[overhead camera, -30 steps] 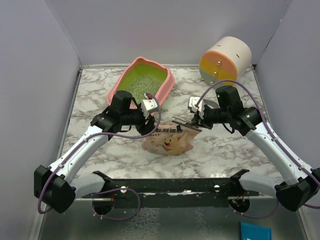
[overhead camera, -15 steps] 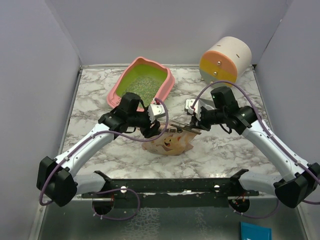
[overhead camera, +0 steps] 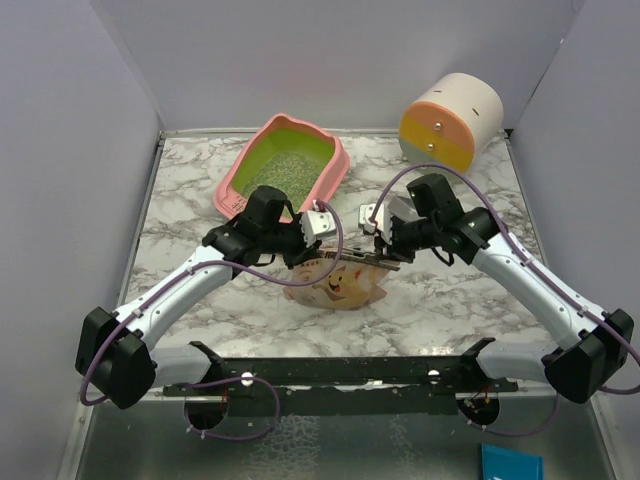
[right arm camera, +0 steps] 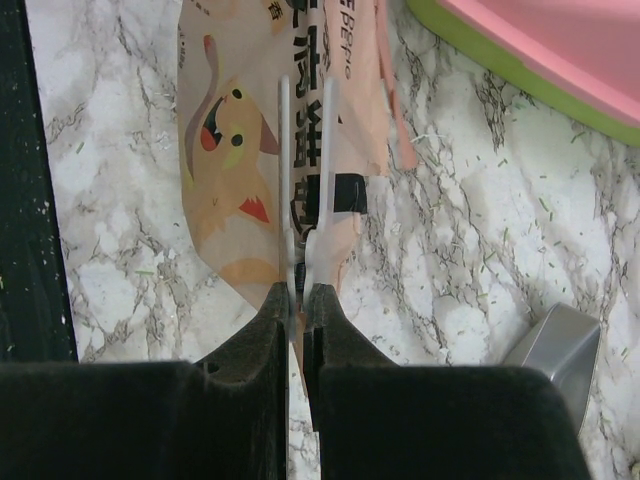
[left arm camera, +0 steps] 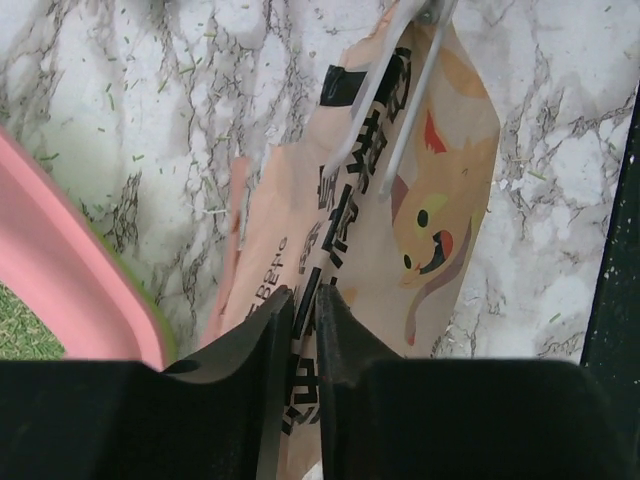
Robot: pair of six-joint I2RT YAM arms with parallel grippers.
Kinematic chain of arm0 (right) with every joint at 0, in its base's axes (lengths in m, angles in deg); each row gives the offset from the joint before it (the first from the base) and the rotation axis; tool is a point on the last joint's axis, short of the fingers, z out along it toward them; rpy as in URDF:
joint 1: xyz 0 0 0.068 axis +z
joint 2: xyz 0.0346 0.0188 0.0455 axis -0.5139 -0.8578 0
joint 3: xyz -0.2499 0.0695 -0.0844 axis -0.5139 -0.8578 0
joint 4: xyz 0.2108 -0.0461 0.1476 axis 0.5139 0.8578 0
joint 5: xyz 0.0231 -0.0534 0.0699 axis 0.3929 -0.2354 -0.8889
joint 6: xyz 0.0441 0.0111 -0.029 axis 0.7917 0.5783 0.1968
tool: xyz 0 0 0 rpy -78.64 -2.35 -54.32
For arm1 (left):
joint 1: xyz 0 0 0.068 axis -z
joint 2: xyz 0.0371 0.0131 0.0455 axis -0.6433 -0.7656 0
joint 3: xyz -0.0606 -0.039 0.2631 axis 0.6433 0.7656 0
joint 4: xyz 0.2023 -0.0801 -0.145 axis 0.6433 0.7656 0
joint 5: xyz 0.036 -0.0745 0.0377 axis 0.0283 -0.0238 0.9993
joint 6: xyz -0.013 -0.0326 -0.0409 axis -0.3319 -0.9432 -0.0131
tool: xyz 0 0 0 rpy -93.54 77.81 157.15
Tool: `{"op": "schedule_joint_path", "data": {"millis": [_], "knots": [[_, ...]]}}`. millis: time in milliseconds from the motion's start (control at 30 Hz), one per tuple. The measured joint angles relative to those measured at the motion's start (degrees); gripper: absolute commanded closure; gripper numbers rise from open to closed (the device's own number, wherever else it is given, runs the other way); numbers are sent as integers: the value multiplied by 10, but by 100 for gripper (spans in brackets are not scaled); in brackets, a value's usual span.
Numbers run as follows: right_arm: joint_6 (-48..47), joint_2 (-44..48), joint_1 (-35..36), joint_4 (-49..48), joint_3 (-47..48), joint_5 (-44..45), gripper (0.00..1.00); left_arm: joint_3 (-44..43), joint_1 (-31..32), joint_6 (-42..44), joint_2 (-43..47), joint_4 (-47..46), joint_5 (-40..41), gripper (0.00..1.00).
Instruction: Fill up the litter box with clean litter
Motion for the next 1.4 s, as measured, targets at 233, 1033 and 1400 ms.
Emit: {"op": "schedule_joint_path", "data": {"millis": [233, 1033, 1400], "knots": [[-10, -18, 16, 0, 11, 9, 99, 0, 5, 6, 0, 7, -26, 100], [-22, -73, 38, 3, 17, -17, 99, 32, 27, 19, 45, 1, -41, 100], [0, -80, 45, -16, -6, -6, 74, 39, 36, 2, 45, -10, -37, 88]]}}
